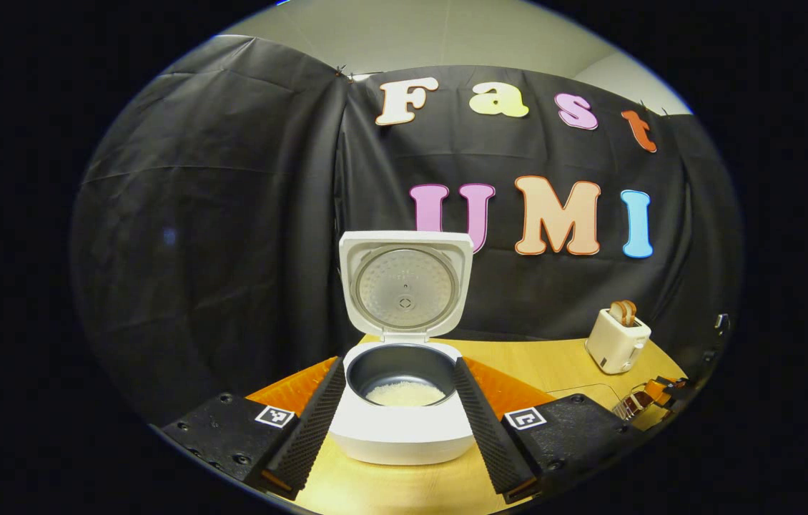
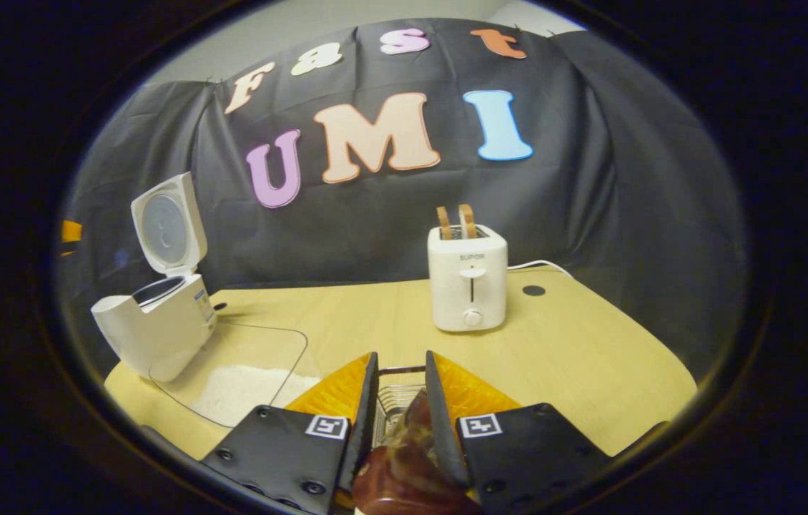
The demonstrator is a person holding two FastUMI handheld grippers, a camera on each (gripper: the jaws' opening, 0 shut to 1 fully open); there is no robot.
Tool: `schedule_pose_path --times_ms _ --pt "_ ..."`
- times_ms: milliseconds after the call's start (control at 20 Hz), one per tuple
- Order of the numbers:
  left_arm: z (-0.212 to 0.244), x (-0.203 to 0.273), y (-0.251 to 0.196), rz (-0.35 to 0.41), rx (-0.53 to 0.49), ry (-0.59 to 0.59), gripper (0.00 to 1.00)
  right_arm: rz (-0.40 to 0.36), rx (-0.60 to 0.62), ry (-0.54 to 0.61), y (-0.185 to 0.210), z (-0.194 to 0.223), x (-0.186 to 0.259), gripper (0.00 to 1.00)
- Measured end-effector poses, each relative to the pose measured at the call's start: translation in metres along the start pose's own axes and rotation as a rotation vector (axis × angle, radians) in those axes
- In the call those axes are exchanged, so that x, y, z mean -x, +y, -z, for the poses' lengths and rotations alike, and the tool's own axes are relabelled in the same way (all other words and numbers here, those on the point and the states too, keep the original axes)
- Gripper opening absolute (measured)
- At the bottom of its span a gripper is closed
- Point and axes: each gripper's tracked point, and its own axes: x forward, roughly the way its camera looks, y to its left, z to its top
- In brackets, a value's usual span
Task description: Close the left gripper, press the button to open the rice cooker; take a wooden spoon from the chopstick holder with the right hand, scoop a spoonful of rice and pour it into the rice cooker, then put the wooden spoon back into the chopstick holder.
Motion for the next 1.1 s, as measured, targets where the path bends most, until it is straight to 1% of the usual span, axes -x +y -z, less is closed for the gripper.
schedule_pose_path --times_ms 100,300,700,950,1100 --pt "0.001 0.002 -0.005 0.003 0.005 0.0 0.9 -0.018 0.04 -0.004 0.005 -0.006 -0.007 0.4" --pt "0.007 0.003 -0.012 0.003 0.014 0.008 0.9 -0.058 0.076 0.018 0.012 -0.016 -0.018 0.39" --pt "0.024 0.014 -0.017 -0.009 0.068 0.032 0.91 -0.107 -0.004 0.102 0.007 -0.026 -0.023 0.37" --pt "0.036 0.018 -0.017 -0.003 0.1 0.052 0.91 -0.137 -0.028 0.076 0.009 -0.064 -0.013 0.37" --pt "0.036 0.015 -0.017 0.02 0.102 0.047 0.91 -0.134 -0.018 0.058 0.008 -0.087 -0.002 0.36"
